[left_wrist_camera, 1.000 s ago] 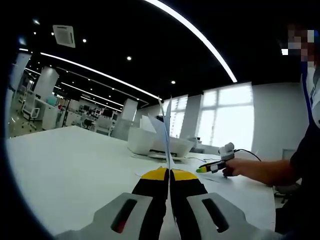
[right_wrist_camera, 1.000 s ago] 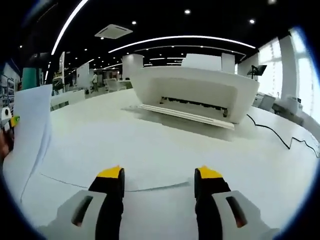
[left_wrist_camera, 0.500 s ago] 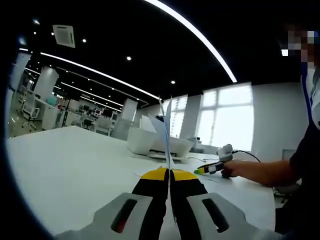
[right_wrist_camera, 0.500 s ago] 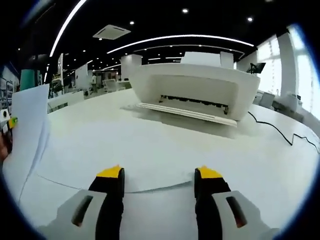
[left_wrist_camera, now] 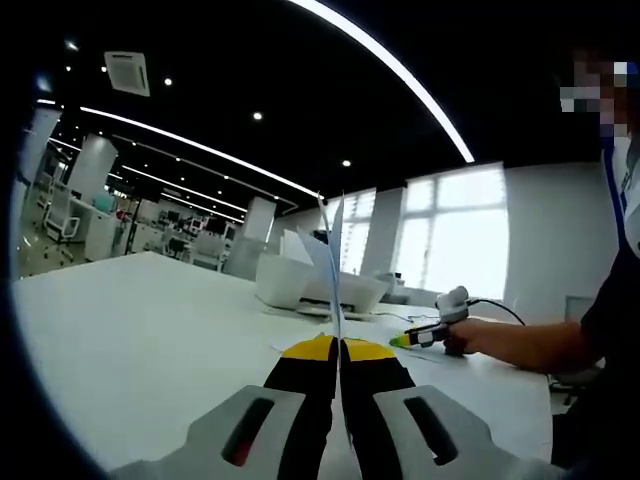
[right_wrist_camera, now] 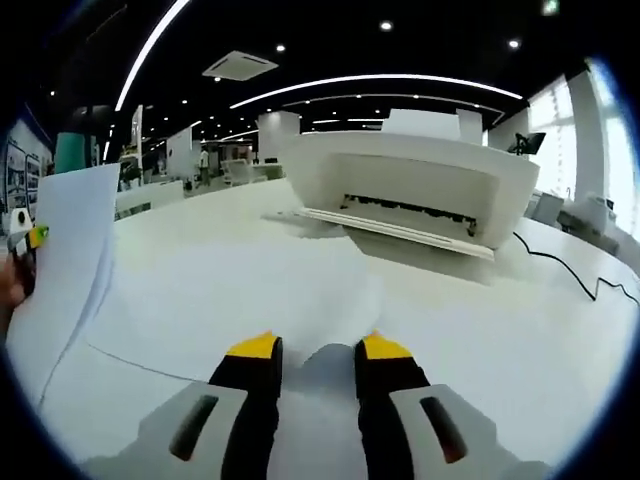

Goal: Organize the stack of printing papers by aligning and flattening the scattered papers on the table

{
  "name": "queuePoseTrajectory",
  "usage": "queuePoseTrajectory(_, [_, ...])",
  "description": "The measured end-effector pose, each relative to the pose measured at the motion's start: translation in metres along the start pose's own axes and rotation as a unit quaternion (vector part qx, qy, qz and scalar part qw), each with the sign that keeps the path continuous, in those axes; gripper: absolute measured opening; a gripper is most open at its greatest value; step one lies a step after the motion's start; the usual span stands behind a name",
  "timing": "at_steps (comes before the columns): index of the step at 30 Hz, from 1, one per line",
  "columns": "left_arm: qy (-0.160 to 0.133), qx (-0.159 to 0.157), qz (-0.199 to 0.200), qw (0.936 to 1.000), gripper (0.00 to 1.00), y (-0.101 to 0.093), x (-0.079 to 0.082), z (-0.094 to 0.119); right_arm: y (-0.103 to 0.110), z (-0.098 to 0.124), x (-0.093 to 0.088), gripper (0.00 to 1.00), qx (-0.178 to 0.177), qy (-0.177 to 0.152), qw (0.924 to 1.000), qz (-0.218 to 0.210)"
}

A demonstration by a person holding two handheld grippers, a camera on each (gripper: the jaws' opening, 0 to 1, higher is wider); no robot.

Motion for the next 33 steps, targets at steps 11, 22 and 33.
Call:
queuePoseTrajectory(11, [0.001,-0.001,-0.001,1.0,0.07,0.0,0.0,0.0,0.009,0.003,0.001,0.01,0.022,0.001,0.9989,0.042])
queuePoseTrajectory(22, [-0.001,-0.002,0.002,1.0,0.07,0.0,0.001,0.0,0.017,-0.001,0.006,0.0,0.04,-0.007,0.9969,0.067])
queuePoseTrajectory(33, [0.001,-0.001,0.001,1.0,0.07,0.001,0.0,-0.001,0.013,0.007,0.034,0.0,0.04,-0.047,0.9951,0.077])
Point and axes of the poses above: the point that each gripper's makers call its tool centre point, and the gripper's own axes: z roughly backward along the fingers, y roughly to its left, x roughly out of its top, the point moved 8 cm from there along z, roughly backward along the fingers, and after that the axes turned 15 degrees about -y, right-handed, at the moved point
